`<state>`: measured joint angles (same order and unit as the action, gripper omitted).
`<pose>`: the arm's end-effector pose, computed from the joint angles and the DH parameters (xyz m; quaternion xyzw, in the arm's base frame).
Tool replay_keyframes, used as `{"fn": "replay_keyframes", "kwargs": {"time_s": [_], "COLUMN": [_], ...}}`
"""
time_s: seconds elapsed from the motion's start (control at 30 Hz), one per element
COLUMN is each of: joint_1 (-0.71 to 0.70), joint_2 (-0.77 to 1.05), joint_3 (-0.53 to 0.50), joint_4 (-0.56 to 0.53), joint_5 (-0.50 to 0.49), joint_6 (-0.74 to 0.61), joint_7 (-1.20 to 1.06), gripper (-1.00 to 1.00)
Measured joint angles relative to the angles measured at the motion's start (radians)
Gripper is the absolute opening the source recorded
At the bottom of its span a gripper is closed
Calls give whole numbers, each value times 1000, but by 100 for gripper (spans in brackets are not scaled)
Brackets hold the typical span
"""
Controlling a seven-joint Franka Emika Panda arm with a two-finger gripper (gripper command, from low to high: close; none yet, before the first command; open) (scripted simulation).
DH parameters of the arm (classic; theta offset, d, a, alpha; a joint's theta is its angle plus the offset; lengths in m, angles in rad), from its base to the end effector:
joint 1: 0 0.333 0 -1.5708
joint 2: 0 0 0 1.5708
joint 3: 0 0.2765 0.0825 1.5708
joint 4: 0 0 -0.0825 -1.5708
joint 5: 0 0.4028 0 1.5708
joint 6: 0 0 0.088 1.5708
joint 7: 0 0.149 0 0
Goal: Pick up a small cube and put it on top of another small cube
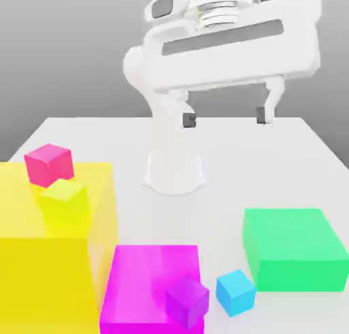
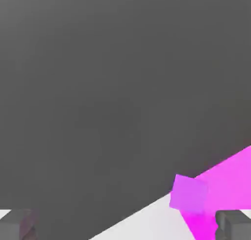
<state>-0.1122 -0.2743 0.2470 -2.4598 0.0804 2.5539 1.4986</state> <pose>0.5128 0.0665 0.3451 -0.7462 0.6409 -0.1272 0.1274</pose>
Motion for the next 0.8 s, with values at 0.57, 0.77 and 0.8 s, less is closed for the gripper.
{"fn": "replay_keyframes", "kwargs": {"time_s": [0.57,0.77,0.8], "joint_1": [109,161,161], "joint_2": [543,644,644], "joint_3": [-26,-90,-90], "joint_4": [-112,-91,-91], "joint_5": [-271,-328,-328], "joint_6": [278,358,359], "joint_7": [817,865,865], "gripper": [0,-100,-100]}}
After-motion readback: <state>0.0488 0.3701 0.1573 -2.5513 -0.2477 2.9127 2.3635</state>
